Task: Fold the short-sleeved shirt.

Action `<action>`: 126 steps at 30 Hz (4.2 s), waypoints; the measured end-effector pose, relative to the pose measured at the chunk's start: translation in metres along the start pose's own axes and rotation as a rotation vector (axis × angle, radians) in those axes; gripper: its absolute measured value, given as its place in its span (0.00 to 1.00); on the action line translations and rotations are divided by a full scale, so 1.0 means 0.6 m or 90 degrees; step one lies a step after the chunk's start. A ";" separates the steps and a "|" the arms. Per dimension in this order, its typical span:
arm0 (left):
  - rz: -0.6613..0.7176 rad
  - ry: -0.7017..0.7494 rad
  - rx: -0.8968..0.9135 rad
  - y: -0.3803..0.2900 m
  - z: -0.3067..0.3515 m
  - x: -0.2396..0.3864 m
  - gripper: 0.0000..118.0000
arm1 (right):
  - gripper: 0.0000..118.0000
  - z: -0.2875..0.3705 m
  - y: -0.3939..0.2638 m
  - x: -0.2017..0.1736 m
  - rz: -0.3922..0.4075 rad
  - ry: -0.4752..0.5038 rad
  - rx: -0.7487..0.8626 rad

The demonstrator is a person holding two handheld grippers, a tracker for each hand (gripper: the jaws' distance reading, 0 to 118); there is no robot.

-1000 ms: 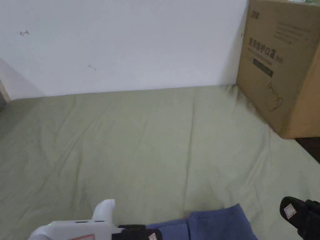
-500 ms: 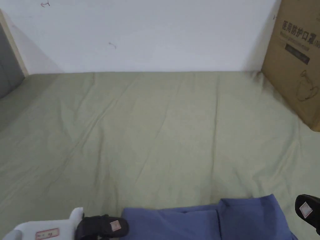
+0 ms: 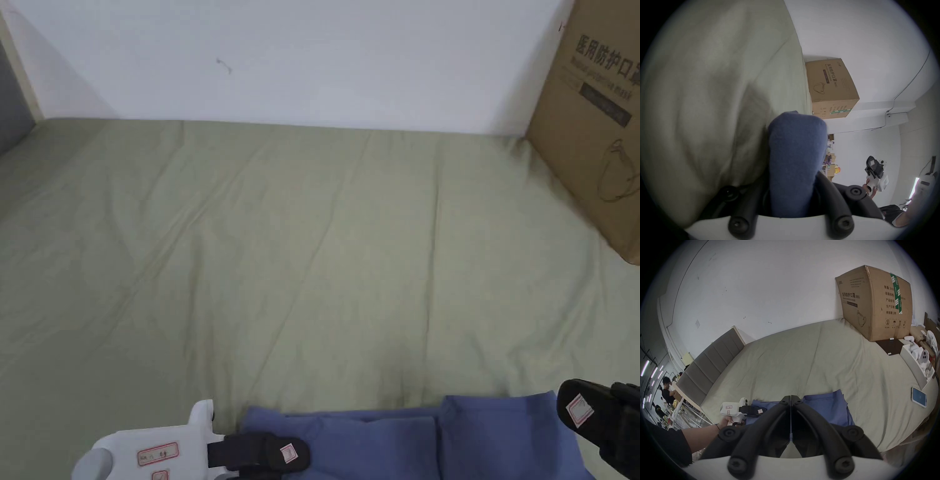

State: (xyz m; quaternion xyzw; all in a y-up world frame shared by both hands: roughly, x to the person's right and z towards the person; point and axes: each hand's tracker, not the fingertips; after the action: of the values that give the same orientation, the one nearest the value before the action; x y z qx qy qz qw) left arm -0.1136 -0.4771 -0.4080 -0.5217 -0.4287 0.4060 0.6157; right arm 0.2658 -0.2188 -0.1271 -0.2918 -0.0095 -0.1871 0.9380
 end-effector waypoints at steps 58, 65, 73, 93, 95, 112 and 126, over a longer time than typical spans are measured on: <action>-0.174 0.232 -0.168 -0.126 -0.439 0.272 0.01 | 0.00 0.075 -0.045 0.183 -0.142 -0.035 0.048; -0.330 0.199 -0.047 -0.154 -0.337 0.391 0.01 | 0.00 0.076 -0.029 0.165 -0.137 -0.005 0.061; -0.541 0.303 0.345 -0.200 -0.032 0.571 0.01 | 0.00 0.116 0.051 0.080 -0.050 0.052 0.217; -0.608 0.481 0.619 -0.280 0.101 0.544 0.01 | 0.00 0.112 0.024 0.022 0.069 -0.117 0.390; -0.604 0.511 0.566 -0.271 0.097 0.537 0.01 | 0.00 0.076 0.028 0.031 0.070 -0.079 0.309; -0.080 0.170 0.130 -0.078 0.082 0.208 0.51 | 0.00 -0.297 -0.112 0.194 -0.116 0.068 -0.317; -0.002 -0.157 -0.064 -0.036 -0.137 0.062 0.97 | 0.00 -0.275 -0.139 0.164 0.000 0.052 -0.255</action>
State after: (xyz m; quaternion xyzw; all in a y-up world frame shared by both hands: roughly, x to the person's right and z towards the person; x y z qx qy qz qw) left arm -0.0231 -0.4689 -0.3898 -0.4973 -0.5221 0.4441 0.5319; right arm 0.3122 -0.4072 -0.2062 -0.4650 0.0658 -0.1965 0.8607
